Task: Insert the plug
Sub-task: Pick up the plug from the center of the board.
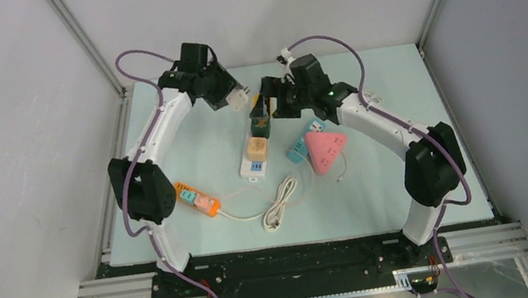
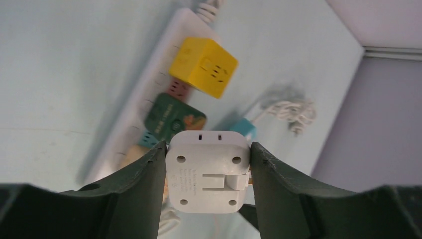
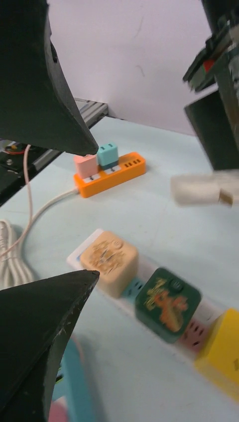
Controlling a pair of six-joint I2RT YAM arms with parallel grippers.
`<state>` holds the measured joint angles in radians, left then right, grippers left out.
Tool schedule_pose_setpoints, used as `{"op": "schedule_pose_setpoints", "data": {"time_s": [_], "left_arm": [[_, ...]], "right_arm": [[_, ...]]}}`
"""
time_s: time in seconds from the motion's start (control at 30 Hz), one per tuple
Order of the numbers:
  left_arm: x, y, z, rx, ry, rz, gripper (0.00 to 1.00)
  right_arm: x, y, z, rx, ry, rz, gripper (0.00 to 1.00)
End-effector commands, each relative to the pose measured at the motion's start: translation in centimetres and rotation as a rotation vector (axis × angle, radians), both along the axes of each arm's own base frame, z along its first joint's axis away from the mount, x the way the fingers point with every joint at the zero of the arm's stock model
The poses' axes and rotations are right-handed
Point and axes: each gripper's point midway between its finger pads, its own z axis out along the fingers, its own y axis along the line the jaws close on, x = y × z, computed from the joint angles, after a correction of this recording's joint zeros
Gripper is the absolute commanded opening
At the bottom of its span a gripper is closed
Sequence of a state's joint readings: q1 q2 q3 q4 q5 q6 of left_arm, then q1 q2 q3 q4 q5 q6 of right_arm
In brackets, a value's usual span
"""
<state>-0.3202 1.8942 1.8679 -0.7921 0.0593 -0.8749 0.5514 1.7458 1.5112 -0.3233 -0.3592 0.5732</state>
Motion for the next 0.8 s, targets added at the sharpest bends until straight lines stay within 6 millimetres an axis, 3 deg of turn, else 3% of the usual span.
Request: {"op": "schedule_pose_setpoints", "data": {"time_s": [0.0,0.13,0.23,0.37,0.5,0.67,0.77], "left_arm": [[-0.9,-2.1,5.9,-0.232,-0.025,0.02,0.51],[-1.8,-1.2,6.5,-0.267,-0.014,0.061,0.51],[-2.5,-1.5,6.6,-0.298,0.005,0.049,0.51],[-3.2,-1.8,7.2,-0.331,0.004,0.036,0.51],[-4.1,-1.5,6.6,-0.322,0.013,0.035,0.51],[-4.5,-1.0,6.3,-0.309,0.004,0.037,0.51],[-4.4,-1.0,6.6,-0.31,-0.005,0.03,0.53]], "right_arm": [[3.1,2.6,5.2,0.093,-0.231,-0.088,0.88],[4.7,3.9,5.4,0.105,-0.285,-0.171,0.83],[4.8,5.1,5.8,0.118,-0.32,-0.178,0.79],[5.1,5.6,5.0,0.141,-0.282,-0.223,0.76],[5.7,5.9,6.1,0.217,-0.294,-0.256,0.65],[5.3,6.1,6.8,0.276,-0.304,-0.234,0.42],[4.7,6.2,6.7,0.282,-0.311,-0.188,0.19]]}}
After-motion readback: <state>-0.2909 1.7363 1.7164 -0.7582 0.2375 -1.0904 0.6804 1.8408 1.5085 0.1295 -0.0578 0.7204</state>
